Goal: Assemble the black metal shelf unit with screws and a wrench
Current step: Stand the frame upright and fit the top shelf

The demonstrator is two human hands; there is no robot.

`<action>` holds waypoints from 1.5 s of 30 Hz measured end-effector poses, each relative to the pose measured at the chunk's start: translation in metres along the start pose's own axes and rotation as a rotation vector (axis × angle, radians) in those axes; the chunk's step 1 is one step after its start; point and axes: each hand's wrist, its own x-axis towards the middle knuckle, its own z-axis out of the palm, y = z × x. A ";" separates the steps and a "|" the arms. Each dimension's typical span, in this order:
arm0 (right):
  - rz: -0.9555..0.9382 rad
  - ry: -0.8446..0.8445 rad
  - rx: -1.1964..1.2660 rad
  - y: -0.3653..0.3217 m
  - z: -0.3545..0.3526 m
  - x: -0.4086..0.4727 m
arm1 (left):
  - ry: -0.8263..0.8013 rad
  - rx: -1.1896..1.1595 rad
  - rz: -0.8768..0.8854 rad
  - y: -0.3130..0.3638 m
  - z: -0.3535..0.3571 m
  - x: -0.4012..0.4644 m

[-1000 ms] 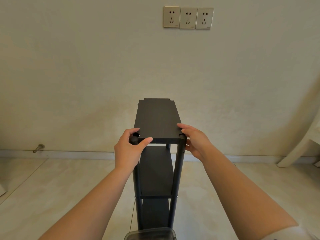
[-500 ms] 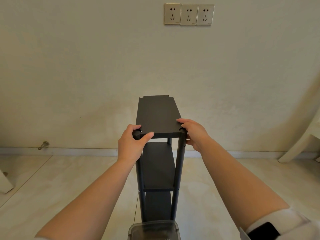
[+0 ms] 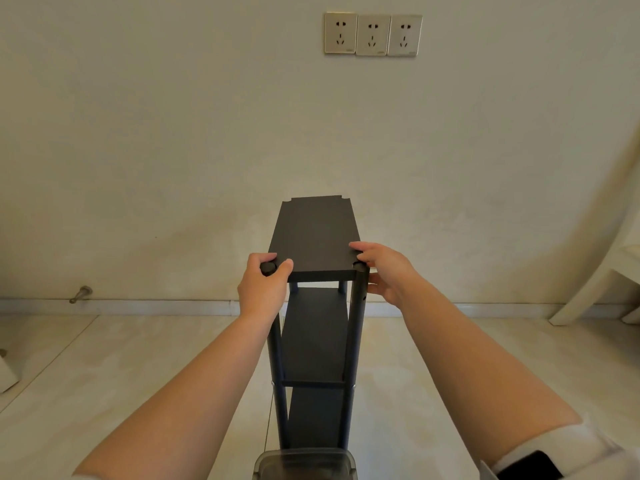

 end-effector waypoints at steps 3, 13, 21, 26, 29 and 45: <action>-0.009 -0.025 0.003 0.002 -0.003 0.001 | -0.011 0.002 0.022 -0.001 0.002 0.000; 0.030 -0.036 0.076 0.004 -0.007 0.007 | 0.012 -0.050 0.019 -0.005 0.008 0.005; 0.038 -0.044 0.076 0.003 -0.003 0.009 | 0.041 -0.046 0.018 -0.009 0.008 0.007; -0.013 0.059 0.033 0.003 0.007 0.007 | -0.016 -0.032 0.001 -0.001 0.008 0.014; -0.018 0.018 0.062 0.006 0.017 0.002 | 0.019 0.051 -0.057 0.001 0.000 0.031; -0.123 -0.120 0.056 0.028 0.032 -0.009 | 0.080 0.706 0.590 -0.023 0.035 -0.006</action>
